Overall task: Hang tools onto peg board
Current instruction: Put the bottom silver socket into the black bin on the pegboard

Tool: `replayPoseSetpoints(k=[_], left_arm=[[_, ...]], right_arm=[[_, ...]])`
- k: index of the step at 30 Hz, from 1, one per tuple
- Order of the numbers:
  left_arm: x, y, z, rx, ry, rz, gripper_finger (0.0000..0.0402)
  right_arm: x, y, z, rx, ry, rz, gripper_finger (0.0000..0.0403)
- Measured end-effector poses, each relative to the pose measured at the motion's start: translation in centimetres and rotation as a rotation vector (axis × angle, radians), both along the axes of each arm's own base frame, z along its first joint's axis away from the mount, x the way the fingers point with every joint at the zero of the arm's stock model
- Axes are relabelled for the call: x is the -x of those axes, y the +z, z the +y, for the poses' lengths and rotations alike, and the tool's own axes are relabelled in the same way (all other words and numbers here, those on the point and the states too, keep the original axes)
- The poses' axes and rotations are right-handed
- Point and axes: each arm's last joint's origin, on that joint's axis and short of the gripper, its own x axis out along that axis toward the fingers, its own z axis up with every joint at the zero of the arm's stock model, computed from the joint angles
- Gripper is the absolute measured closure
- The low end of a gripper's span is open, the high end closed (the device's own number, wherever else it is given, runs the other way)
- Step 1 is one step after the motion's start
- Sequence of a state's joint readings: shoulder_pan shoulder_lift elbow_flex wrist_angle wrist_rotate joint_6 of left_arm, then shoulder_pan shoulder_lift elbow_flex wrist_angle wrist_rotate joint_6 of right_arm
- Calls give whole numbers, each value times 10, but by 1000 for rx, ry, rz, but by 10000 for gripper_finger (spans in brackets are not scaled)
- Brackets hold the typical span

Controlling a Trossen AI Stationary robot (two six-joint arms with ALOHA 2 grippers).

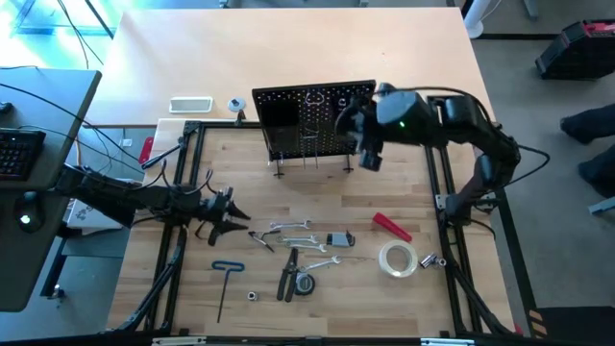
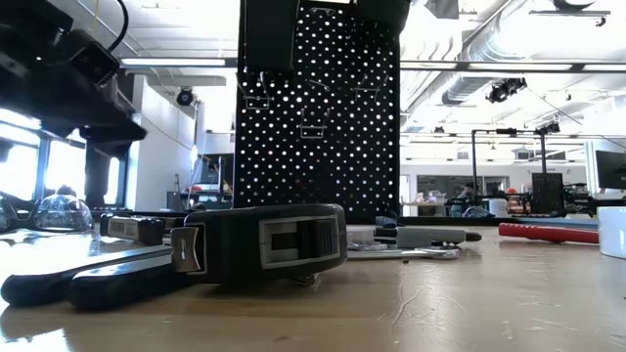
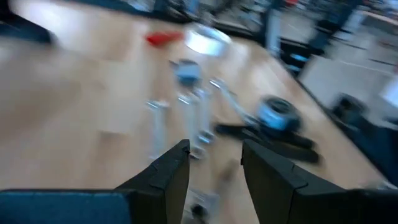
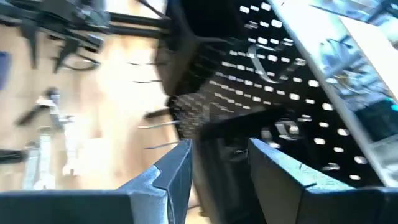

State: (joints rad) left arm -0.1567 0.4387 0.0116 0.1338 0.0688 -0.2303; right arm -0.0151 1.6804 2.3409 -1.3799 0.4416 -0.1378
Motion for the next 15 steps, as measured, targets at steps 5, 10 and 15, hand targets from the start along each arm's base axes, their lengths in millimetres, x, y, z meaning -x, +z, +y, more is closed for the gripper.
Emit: replayPoseSetpoints(k=[5,10,15], left_arm=[[2,-4,-13,99,-176,71,264],[3,-4,-30,137,-286,89,264],[3,-6,-47,90,-299,66,263]], right_arm=[[6,-5,25,-73,59,44,251],[2,-16,50,-153,104,101,251],[-8,-37,73,-172,139,158,251]])
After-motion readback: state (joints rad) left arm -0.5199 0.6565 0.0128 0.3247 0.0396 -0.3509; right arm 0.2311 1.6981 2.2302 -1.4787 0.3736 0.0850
